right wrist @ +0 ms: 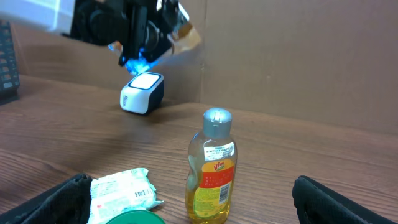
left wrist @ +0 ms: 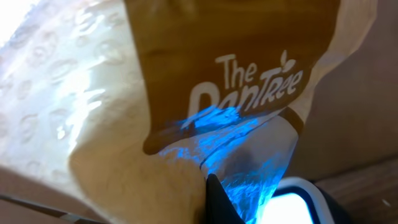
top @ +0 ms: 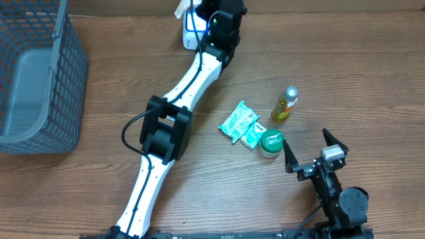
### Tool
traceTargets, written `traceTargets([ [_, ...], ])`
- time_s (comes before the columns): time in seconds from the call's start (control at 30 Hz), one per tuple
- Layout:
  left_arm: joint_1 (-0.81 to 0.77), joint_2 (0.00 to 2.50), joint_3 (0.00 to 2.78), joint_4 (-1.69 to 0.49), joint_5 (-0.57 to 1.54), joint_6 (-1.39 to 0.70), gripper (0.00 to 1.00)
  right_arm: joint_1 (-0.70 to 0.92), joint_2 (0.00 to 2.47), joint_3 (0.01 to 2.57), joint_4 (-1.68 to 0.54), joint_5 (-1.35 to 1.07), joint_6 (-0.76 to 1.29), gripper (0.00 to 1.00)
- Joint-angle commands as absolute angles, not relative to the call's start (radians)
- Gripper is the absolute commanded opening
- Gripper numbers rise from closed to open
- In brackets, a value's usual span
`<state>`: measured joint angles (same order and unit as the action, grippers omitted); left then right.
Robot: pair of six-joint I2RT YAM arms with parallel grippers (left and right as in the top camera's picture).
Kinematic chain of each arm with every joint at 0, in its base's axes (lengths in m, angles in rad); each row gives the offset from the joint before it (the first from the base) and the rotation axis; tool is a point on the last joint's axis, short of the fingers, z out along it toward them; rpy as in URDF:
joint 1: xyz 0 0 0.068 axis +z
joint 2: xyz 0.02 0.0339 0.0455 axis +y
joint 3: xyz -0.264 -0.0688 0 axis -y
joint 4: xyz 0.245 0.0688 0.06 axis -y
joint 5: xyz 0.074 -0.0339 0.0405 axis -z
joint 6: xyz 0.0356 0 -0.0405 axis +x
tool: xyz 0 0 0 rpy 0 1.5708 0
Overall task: Scan the item barcode
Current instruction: 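Lift the snack bag up to the white scanner with the left gripper, then hold the snack bag's barcode over the scanner with the left gripper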
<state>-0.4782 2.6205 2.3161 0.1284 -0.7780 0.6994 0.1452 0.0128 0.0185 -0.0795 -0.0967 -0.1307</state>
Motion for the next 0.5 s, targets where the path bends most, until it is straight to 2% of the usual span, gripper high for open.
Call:
traceTargets([
  [0.0,-0.480,2.647,2.330,0.131,-0.751,0.712,0.04,0.142,0.003,0.008,-0.076,-0.091,-0.129,1.00],
  [0.33,-0.485,2.650,2.330,0.007,-0.732,0.569,0.04,0.142,0.003,0.008,-0.076,-0.091,-0.129,1.00],
  [0.47,-0.485,2.650,2.330,0.035,-0.731,0.550,0.04,0.142,0.003,0.008,-0.076,-0.091,-0.129,1.00],
])
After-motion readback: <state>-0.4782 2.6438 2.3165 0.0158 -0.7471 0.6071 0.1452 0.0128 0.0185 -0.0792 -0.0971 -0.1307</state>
